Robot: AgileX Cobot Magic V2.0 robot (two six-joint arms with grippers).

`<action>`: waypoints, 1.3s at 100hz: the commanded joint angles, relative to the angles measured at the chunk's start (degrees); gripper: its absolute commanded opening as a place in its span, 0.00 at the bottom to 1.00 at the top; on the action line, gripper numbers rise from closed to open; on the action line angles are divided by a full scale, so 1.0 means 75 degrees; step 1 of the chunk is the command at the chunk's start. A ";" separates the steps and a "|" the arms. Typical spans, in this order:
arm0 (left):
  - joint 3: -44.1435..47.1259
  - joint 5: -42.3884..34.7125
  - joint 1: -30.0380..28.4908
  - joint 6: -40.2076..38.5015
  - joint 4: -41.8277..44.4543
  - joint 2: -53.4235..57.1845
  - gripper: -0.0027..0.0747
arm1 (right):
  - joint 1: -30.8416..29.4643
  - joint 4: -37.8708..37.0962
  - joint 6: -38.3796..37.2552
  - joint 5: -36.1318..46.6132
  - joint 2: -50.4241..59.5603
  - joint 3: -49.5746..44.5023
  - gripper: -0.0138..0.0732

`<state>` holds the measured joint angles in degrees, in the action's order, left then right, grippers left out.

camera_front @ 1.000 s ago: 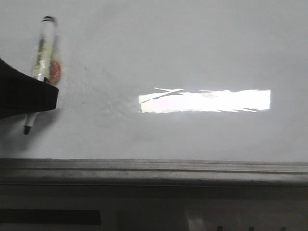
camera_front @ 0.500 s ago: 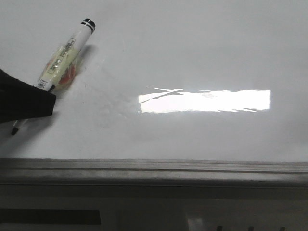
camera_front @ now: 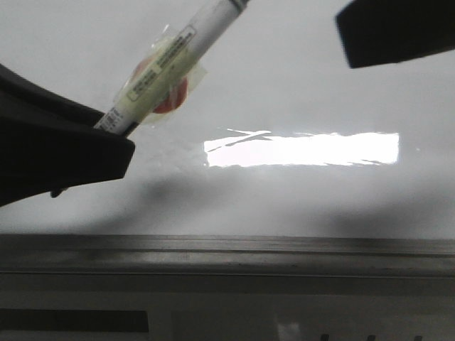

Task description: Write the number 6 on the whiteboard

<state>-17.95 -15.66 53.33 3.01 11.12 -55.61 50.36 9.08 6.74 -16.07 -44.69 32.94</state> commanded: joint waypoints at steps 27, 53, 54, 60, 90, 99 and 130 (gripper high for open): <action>-0.0190 -0.0869 0.0544 -0.0002 0.0217 0.0098 0.01 | 0.0562 0.0361 0.0107 0.0959 -0.0924 0.0931 0.46; -0.0190 -0.0936 0.0544 -0.0002 0.0217 0.0098 0.01 | 0.0903 0.0376 0.0107 0.1532 -0.1323 0.1005 0.46; -0.0190 -0.0936 0.0544 -0.0002 0.0217 0.0098 0.01 | 0.0903 0.0376 0.0107 0.1566 -0.1338 0.1005 0.46; -0.0190 -0.0952 0.0544 -0.0002 0.0217 0.0098 0.01 | 0.0903 0.0390 0.0107 0.1648 -0.1367 0.1005 0.46; -0.0190 -0.0990 0.0544 -0.0002 0.0217 0.0098 0.01 | 0.0903 0.0457 0.0036 0.1706 -0.1571 0.1005 0.38; -0.0190 -0.0990 0.0544 -0.0002 0.0217 0.0098 0.01 | 0.0903 0.0464 0.0036 0.1674 -0.1571 0.1005 0.20; -0.0190 -0.0992 0.0528 -0.0002 0.0151 0.0098 0.31 | 0.0903 0.0369 0.0030 0.1643 -0.1571 0.1005 0.09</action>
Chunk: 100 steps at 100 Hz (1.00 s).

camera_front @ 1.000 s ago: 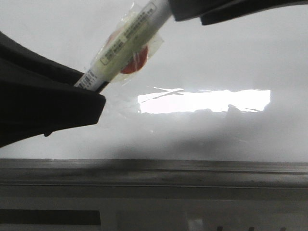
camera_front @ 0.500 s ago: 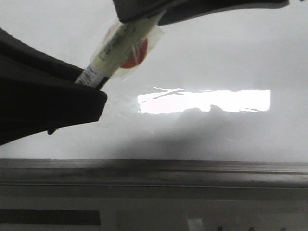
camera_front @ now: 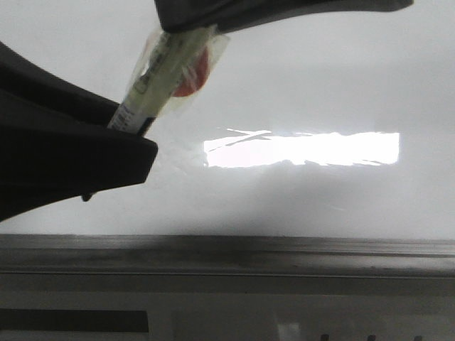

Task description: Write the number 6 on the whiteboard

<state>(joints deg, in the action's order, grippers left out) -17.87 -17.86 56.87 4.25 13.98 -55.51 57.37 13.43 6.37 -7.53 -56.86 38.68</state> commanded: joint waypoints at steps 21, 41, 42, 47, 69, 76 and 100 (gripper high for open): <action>-0.0201 -0.0667 -0.0179 -0.0167 -0.0812 0.0523 0.52 | -0.0057 -0.0159 0.0065 0.0385 0.0052 0.0241 0.09; -0.0201 -0.0209 -0.0903 -0.0167 -0.1067 0.1977 0.52 | -0.0248 0.0033 -0.0024 0.0410 0.0052 0.0241 0.09; -0.0201 -0.0175 -0.0982 -0.0167 -0.1067 0.2026 0.52 | -0.0273 0.0056 -0.0024 0.0424 0.0052 0.0241 0.09; -0.0201 0.0206 -0.1267 -0.0167 -0.1067 0.2393 0.52 | -0.0512 0.0213 -0.0024 0.0495 0.0052 0.0241 0.09; -0.0201 0.0900 -0.2323 -0.0167 -0.1233 0.3206 0.52 | -0.1325 0.0424 -0.0024 0.0637 0.0021 0.0642 0.09; -0.0201 0.0900 -0.2500 -0.0167 -0.1329 0.3222 0.52 | -0.1579 0.0411 -0.0024 0.0458 -0.0066 0.1030 0.09; -0.0201 0.0900 -0.2556 -0.0167 -0.1380 0.3208 0.52 | -0.2259 0.0154 0.0032 0.0218 -0.0713 0.2145 0.09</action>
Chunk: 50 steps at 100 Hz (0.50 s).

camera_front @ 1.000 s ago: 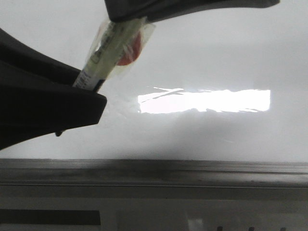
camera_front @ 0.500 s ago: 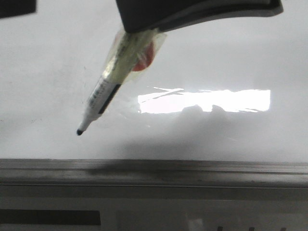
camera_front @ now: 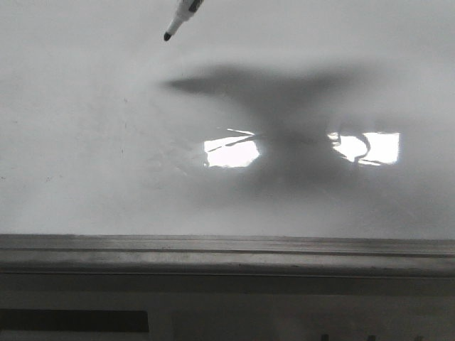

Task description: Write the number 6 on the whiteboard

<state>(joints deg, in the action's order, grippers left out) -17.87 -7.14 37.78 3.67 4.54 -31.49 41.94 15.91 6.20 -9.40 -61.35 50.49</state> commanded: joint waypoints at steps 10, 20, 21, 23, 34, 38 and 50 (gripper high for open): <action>-0.0201 -0.0529 -0.0010 -0.0089 -0.0121 0.0005 0.52 | -0.0450 -0.0210 0.0055 0.0482 -0.0384 0.0863 0.09; -0.0201 -0.0529 -0.0010 -0.0089 -0.0121 0.0005 0.52 | -0.0610 -0.0210 0.0055 0.0482 -0.0600 0.0918 0.09; -0.0201 -0.0529 -0.0010 -0.0089 -0.0121 0.0005 0.52 | -0.0610 -0.0210 0.0055 0.0482 -0.0615 0.0918 0.09; -0.0201 -0.0529 -0.0010 -0.0089 -0.0121 0.0005 0.52 | -0.0627 -0.0210 0.0055 0.0463 -0.0656 0.0918 0.09; -0.0201 -0.0529 -0.0010 -0.0102 -0.0121 0.0005 0.52 | -0.0566 -0.0196 0.0055 0.0239 -0.0856 0.0918 0.09; -0.0201 -0.0529 -0.0010 -0.0102 -0.0121 0.0005 0.52 | -0.0482 -0.0196 0.0055 0.0161 -0.0920 0.0918 0.09; -0.0201 -0.0529 -0.0010 -0.0102 -0.0121 0.0005 0.52 | -0.0132 -0.0196 0.0055 0.0141 -0.1049 0.0838 0.09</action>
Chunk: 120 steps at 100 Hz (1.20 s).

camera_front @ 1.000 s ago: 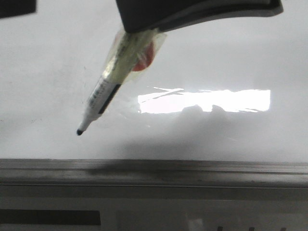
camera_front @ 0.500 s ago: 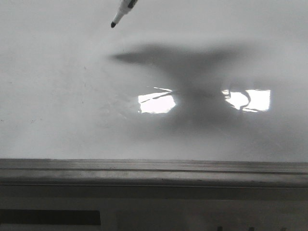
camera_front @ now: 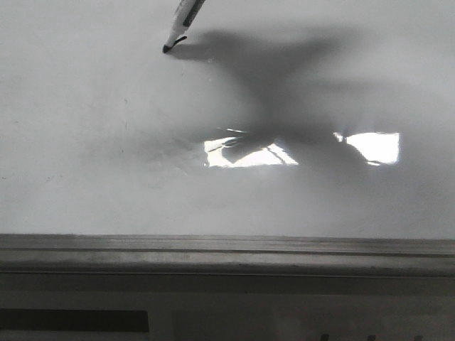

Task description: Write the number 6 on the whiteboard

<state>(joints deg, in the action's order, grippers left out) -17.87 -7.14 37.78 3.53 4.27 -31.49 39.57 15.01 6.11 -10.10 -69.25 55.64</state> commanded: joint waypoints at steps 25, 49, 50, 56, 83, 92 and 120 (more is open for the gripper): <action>-0.0201 -0.0530 -0.0010 -0.0085 -0.0085 0.0005 0.52 | 0.0512 0.0155 0.0068 -0.0256 -0.0010 -0.0342 0.09; -0.0201 -0.0530 -0.0010 -0.0085 -0.0085 0.0005 0.52 | 0.0512 0.0124 0.0068 -0.0671 0.0221 -0.0596 0.09; -0.0201 -0.0530 -0.0010 -0.0085 -0.0085 0.0005 0.52 | 0.0512 0.0093 0.0068 -0.0655 0.0238 -0.0596 0.09; -0.0201 -0.0530 -0.0010 -0.0085 -0.0085 0.0005 0.52 | 0.0464 0.0020 0.0068 -0.0636 0.0368 -0.0596 0.09; -0.0201 -0.0530 -0.0010 -0.0085 -0.0085 0.0005 0.52 | 0.0122 -0.0045 0.0068 -0.0239 0.0522 -0.0371 0.09; -0.0201 -0.0530 -0.0010 -0.0085 -0.0085 0.0005 0.52 | 0.0122 -0.0080 0.0068 -0.0186 0.0374 -0.0143 0.09; -0.0201 -0.0530 -0.0010 -0.0085 -0.0085 0.0005 0.52 | 0.0178 -0.0080 0.0068 -0.0342 -0.0008 0.0260 0.09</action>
<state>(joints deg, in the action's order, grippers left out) -17.87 -7.03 37.78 3.51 4.23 -31.49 41.04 16.04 5.50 -16.32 -69.72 55.54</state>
